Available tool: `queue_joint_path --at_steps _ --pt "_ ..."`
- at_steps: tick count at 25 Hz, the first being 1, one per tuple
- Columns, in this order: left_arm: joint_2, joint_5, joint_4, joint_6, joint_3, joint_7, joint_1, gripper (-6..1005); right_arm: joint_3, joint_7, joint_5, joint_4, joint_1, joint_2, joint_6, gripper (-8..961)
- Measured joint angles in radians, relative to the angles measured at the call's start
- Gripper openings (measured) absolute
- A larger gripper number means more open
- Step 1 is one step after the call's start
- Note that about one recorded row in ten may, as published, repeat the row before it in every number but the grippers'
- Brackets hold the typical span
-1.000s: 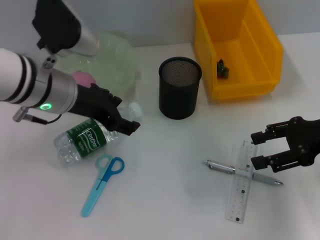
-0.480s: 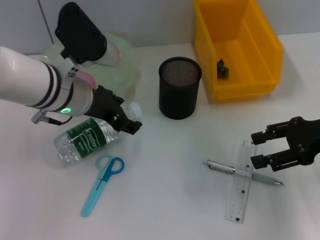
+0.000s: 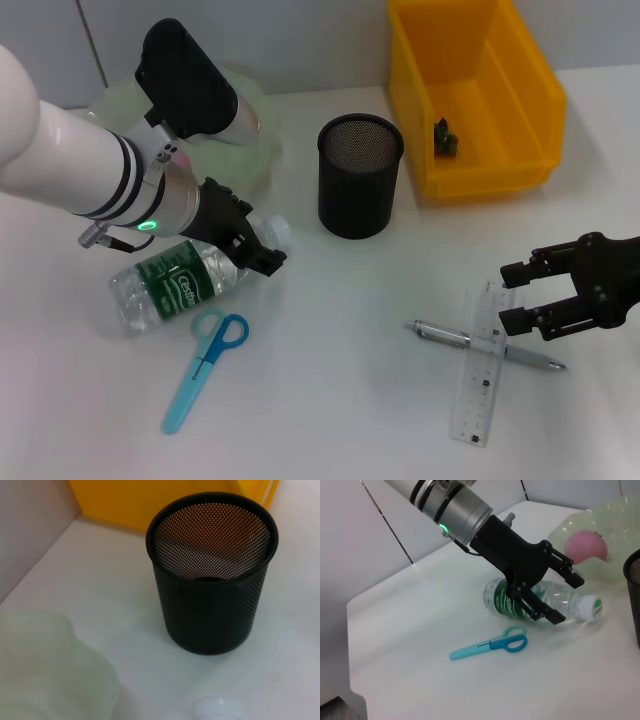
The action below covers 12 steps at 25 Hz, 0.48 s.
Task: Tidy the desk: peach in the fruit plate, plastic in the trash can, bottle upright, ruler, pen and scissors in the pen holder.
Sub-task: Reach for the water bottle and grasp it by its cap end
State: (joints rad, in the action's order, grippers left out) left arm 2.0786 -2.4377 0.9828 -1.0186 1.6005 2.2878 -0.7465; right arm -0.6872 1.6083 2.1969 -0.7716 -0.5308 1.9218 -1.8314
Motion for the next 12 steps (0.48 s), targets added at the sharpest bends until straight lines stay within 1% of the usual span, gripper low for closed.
queue_joint_path --at_steps 7,12 --pt "0.000 -0.002 -0.006 0.019 0.001 -0.009 -0.003 794 0.003 0.000 0.000 0.000 0.000 0.001 0.001 752" --pt "0.000 0.000 -0.013 0.025 0.034 -0.016 -0.007 794 0.004 0.001 0.000 0.000 0.000 0.002 0.001 752"
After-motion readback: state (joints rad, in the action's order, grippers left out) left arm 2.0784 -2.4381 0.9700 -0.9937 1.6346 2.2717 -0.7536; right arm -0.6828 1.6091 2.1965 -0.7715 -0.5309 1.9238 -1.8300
